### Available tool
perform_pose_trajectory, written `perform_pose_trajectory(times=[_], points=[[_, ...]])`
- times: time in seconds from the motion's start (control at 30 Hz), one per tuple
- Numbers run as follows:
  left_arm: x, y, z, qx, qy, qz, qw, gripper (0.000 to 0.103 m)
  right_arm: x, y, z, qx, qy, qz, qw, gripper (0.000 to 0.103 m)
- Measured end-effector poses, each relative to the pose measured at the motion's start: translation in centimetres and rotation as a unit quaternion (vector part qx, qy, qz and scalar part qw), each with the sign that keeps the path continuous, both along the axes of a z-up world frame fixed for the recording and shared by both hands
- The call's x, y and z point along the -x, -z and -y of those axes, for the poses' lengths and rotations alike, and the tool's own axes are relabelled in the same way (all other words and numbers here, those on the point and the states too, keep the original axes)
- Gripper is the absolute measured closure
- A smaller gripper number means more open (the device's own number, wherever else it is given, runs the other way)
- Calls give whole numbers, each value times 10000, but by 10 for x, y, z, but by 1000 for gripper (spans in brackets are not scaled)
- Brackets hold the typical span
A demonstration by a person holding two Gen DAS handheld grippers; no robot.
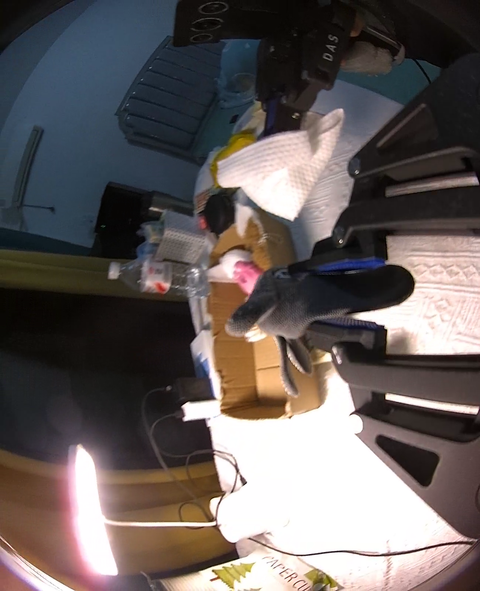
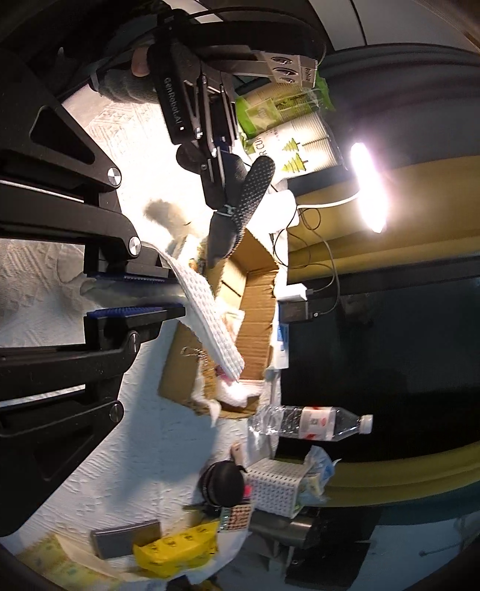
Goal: Organize soft objects
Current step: 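Lift the paper towel and grey glove toward the cardboard box, then lower the glove and paper towel into the box and open both grippers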
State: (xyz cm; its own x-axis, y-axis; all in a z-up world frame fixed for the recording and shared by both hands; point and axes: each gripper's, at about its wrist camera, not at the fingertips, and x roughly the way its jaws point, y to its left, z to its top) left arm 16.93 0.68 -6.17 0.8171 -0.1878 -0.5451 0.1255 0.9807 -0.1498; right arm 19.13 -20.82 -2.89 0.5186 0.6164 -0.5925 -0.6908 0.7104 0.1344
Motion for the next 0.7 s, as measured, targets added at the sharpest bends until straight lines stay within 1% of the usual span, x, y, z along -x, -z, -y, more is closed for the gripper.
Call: perform_pose_trajectory(times=[0.3, 0.47, 0.63, 0.7], points=[[-18, -18, -16, -6, -123, 264, 9996, 82, -18, -16, -14, -5, -108, 187, 9998, 91], [-33, -17, -23, -41, -213, 309, 9993, 82, -34, -20, -23, -7, -159, 216, 9996, 91], [-54, -11, -32, -164, -370, 378, 9985, 82, -51, -19, -31, 4, -181, 236, 9996, 91], [-61, -7, -35, -144, -392, 384, 9984, 82, -56, -17, -34, 14, -198, 237, 9995, 91]])
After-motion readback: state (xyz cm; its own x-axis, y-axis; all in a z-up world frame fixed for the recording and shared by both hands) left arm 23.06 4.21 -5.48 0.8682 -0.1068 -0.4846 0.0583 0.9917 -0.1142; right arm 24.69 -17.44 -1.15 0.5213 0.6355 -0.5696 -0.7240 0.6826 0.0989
